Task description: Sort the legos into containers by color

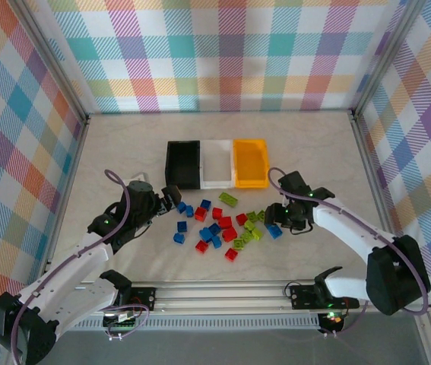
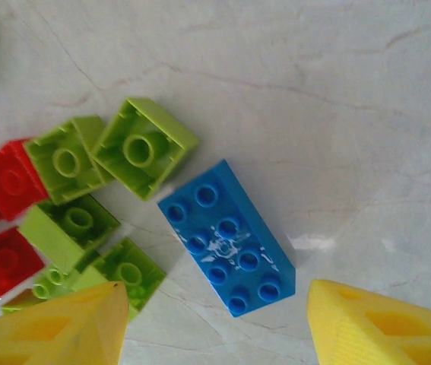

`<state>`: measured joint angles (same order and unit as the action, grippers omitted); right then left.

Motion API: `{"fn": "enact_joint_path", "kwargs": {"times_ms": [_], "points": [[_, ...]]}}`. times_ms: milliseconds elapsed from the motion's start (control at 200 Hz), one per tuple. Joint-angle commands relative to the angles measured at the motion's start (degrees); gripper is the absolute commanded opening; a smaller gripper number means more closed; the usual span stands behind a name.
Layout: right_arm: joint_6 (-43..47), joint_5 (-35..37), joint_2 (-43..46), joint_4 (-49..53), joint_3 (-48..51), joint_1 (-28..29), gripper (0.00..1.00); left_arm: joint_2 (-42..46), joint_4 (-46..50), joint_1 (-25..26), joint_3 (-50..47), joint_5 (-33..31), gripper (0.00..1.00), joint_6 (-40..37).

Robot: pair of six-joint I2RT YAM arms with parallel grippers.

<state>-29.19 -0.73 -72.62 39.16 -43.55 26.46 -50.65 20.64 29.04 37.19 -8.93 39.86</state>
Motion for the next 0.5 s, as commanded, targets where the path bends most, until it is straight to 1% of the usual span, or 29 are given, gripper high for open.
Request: {"fn": "enact_joint_path", "kwargs": {"times_ms": [0, 320, 495], "points": [[0.13, 1.98, -2.56, 2.24, 0.98, 1.79, 0.65, 0.38, -0.58, -1.18, -0.54, 0.75, 1.00, 0.77], [2.61, 6.45, -9.26, -0.67, -0.34, 2.54, 0.66, 1.00, -0.43, -2.28, -1.59, 1.31, 1.00, 1.23], [3.17, 6.79, -12.71, -1.37, -2.09, 3.30, 0.65, 0.97, -0.18, -2.67, -1.68, 1.59, 1.00, 1.19]]}}
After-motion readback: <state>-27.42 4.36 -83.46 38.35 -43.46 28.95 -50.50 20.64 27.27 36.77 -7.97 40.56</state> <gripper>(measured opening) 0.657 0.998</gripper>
